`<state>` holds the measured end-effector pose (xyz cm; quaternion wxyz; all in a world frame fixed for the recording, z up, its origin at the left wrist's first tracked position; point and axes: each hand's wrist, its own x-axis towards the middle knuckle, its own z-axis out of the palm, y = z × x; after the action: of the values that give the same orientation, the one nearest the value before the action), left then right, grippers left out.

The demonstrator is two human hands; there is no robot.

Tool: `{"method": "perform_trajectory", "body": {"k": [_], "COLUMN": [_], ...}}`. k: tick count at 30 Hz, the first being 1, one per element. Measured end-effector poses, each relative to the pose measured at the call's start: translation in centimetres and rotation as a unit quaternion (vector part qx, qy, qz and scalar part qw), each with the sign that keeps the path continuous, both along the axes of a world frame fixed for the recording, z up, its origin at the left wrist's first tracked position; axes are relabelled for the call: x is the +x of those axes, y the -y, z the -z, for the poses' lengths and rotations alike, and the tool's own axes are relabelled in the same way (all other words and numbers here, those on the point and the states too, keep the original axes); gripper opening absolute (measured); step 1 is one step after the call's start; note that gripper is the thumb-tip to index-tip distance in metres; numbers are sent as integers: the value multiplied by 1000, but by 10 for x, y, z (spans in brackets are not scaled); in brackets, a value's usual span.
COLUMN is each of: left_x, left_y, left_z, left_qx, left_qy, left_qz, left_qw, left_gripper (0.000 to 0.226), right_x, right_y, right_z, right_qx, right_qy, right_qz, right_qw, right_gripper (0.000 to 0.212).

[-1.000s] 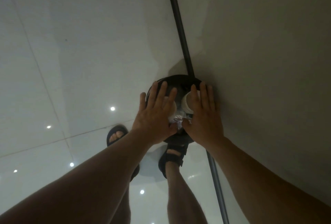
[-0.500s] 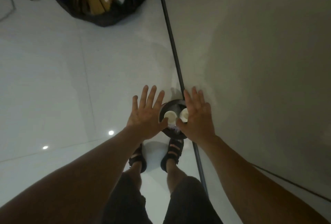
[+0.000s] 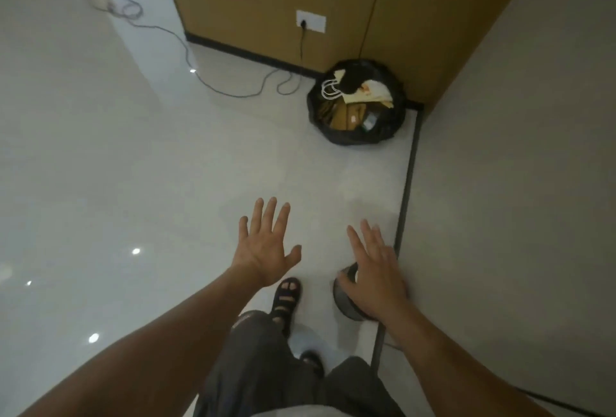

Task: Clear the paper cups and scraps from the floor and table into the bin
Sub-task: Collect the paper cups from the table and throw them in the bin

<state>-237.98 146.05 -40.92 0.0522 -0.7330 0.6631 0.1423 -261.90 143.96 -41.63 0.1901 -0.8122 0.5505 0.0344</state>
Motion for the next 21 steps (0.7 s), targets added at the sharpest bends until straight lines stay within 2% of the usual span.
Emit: {"method": "perform_trajectory", "body": {"k": [5, 10, 13, 21], "left_x": [35, 76, 113, 202], "left_y": [-109, -222, -301, -517], "left_z": [-28, -55, -68, -70], "left_qx": [-20, -40, -74, -106], "left_qy": [-20, -8, -2, 16], "left_qz": [-144, -278, -376, -548], "left_qw": [989, 960, 924, 830], "left_gripper": [84, 83, 83, 85], "right_x": [53, 123, 186, 355], "right_y": [-45, -101, -152, -319], "right_z": [-26, -43, -58, -81], "right_qx": [6, 14, 3, -5], "right_qy": [14, 14, 23, 38], "right_qz": [-120, -237, -324, -480], "right_qw": [993, 971, 946, 877], "right_gripper": [89, 87, 86, 84]}}
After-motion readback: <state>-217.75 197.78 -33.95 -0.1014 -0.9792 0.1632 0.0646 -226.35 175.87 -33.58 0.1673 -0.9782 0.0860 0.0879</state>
